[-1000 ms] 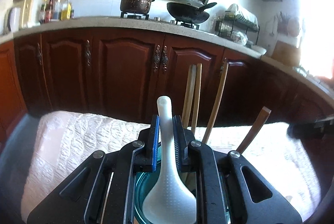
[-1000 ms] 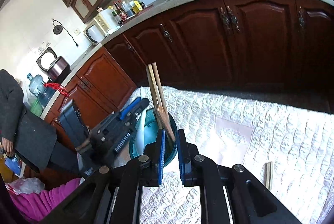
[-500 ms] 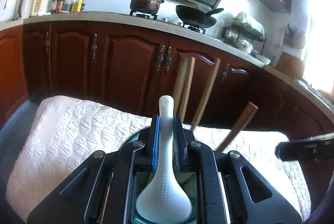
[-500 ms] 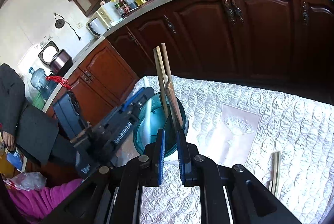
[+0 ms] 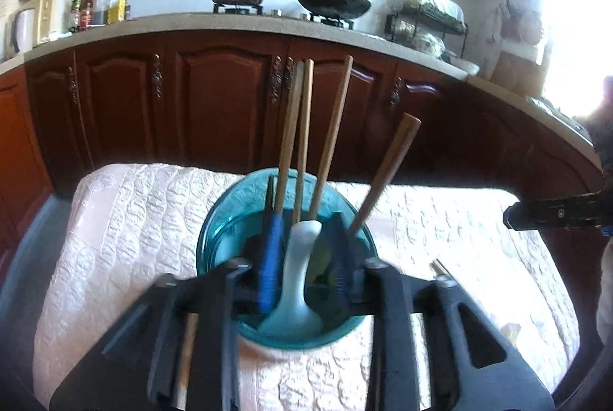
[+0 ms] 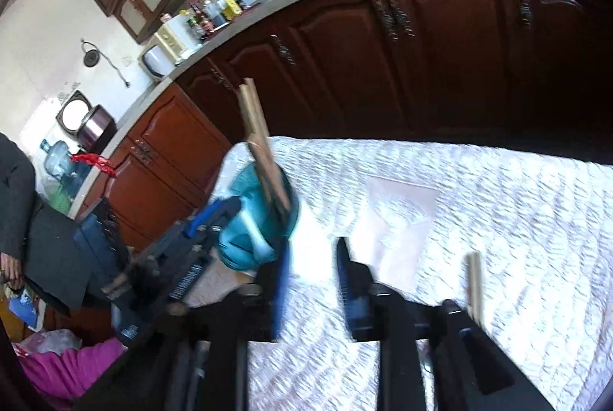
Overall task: Organize utensils
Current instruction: 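Open both tools to release the utensils into the cup and withdraw, then grasp a light wooden chopstick with the right tool while the left tool reaches toward the steel spoon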
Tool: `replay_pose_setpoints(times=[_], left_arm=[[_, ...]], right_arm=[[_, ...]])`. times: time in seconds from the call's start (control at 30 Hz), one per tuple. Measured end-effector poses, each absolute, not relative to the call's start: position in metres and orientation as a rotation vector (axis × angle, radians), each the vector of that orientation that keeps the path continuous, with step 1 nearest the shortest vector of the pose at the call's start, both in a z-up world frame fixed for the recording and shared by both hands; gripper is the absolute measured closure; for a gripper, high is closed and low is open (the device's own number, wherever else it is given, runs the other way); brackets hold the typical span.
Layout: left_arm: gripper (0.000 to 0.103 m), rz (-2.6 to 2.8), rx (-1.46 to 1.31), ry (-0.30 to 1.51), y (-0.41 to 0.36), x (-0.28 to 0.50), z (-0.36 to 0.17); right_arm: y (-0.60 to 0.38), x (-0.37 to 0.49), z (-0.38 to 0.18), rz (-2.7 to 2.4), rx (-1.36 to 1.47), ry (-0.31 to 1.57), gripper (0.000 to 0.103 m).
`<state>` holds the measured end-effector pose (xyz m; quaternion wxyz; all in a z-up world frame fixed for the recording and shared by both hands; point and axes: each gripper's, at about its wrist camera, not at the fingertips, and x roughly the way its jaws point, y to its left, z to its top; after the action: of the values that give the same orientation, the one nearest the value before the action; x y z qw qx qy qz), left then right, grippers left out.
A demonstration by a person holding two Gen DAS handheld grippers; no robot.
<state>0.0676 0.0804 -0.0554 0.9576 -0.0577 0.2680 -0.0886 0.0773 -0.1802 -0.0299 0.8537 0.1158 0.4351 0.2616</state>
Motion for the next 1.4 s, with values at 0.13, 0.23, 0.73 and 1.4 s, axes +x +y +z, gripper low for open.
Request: replay_pose_setpoints(times=[0.13, 0.23, 0.73, 1.4], left_arm=[[0.064, -0.193, -0.084, 0.552, 0.078, 0.054, -0.047], [0.062, -0.208, -0.086, 0.563, 0.075, 0.043, -0.040], [0.062, -0.379, -0.027, 0.688, 0.005, 0.004, -0.046], [0.062, -0.505, -0.028, 0.971, -0.069, 0.028, -0.109]], right_arm=[[-0.212, 0.067, -0.047, 0.473, 0.240, 0.945, 0.071], [-0.237, 0.064, -0.069, 0.390, 0.233, 0.993, 0.071], [-0.271, 0.071, -0.180, 0.248, 0.156, 1.210, 0.082], [-0.354, 0.013, -0.173, 0.164, 0.318, 1.170, 0.087]])
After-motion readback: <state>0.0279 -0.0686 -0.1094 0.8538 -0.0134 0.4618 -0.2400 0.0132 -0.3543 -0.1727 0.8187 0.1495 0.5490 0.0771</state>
